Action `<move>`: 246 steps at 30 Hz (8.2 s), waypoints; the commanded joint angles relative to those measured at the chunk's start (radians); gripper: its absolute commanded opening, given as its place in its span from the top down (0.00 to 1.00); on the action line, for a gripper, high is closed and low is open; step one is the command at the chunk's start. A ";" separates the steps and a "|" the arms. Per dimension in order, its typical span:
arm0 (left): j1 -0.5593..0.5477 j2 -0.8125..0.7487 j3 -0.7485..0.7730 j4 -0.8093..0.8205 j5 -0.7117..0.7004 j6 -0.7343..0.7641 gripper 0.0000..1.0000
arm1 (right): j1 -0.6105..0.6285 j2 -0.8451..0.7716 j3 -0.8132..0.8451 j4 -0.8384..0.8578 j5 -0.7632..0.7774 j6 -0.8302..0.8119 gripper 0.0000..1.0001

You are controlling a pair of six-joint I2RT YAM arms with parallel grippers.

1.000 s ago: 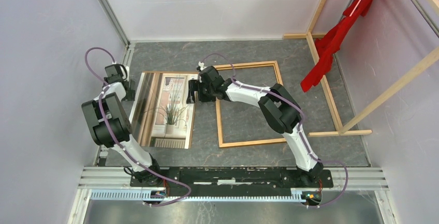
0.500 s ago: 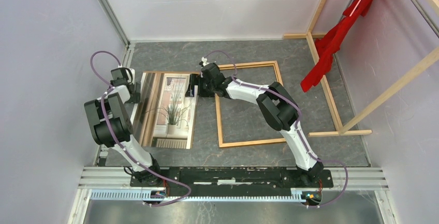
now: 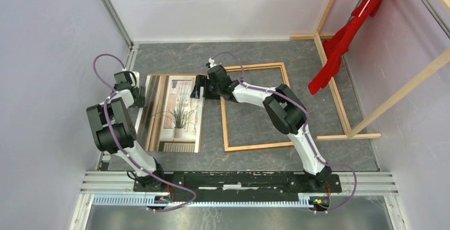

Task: Put the photo into the frame
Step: Move the photo frame item to the center of the board, then pick up the photo frame item at the center of the board, then move the photo frame to the center of the board, then place the photo frame item in the photo frame, then adjust the photo frame item on the photo frame.

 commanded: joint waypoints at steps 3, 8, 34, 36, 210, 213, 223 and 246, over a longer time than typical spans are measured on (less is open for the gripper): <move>-0.018 0.017 -0.047 -0.048 0.043 -0.015 0.14 | 0.013 -0.078 -0.029 0.079 -0.017 0.022 0.15; -0.021 0.012 -0.056 -0.046 0.044 -0.008 0.14 | 0.025 -0.089 -0.001 0.107 -0.041 -0.003 0.16; -0.035 0.002 -0.059 -0.055 0.044 0.001 0.14 | 0.046 -0.134 -0.066 0.361 -0.213 0.102 0.19; -0.035 -0.003 -0.059 -0.056 0.044 0.002 0.15 | 0.045 -0.136 -0.089 0.363 -0.209 0.108 0.23; -0.509 -0.251 -0.075 -0.347 0.243 0.011 0.00 | -0.375 -0.832 -0.997 -0.185 -0.296 -0.108 0.16; -0.511 -0.252 -0.078 -0.347 0.246 0.011 0.00 | -0.341 -0.873 -0.993 -0.249 -0.223 -0.100 0.15; -0.514 -0.245 -0.070 -0.341 0.252 0.008 0.00 | -0.253 -0.943 -1.039 -0.270 -0.161 -0.030 0.14; -0.567 -0.245 -0.091 -0.342 0.254 -0.015 0.01 | -0.206 -0.905 -1.196 0.172 -0.272 0.098 0.50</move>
